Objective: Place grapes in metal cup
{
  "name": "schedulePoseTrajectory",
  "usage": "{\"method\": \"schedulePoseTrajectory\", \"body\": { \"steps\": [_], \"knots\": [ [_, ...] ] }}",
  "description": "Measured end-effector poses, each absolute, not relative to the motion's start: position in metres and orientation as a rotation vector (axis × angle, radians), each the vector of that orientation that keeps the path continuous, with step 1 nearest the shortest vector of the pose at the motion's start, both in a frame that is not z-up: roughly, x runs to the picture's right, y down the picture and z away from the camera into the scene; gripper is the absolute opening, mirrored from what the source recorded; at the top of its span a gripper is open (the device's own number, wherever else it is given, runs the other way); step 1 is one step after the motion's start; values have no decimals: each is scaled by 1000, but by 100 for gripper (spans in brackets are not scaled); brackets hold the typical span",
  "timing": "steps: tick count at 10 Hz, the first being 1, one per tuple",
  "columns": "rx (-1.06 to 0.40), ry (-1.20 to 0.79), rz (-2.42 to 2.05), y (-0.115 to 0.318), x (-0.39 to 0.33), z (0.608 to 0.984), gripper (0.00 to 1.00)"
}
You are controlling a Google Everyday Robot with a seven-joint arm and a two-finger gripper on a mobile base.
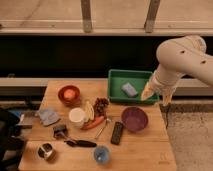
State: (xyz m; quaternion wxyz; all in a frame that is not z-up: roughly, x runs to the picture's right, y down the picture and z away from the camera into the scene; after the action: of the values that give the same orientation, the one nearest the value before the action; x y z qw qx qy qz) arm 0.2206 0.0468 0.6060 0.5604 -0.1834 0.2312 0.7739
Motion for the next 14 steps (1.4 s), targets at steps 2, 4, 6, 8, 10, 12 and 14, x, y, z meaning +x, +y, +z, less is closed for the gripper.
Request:
{"method": "schedulePoseTrajectory", "body": {
  "steps": [2, 4, 6, 8, 10, 12, 14],
  "knots": [
    [-432, 545, 1824, 47, 221, 606, 65],
    [-432, 545, 1824, 47, 221, 606, 65],
    [-432, 545, 1824, 47, 220, 606, 65],
    [-428, 547, 1798, 45, 219, 607, 65],
    [-443, 529, 1726, 40, 197, 614, 65],
    [-467, 488, 1632, 34, 155, 627, 65],
    [-507, 445, 1531, 28, 104, 644, 65]
  ]
}}
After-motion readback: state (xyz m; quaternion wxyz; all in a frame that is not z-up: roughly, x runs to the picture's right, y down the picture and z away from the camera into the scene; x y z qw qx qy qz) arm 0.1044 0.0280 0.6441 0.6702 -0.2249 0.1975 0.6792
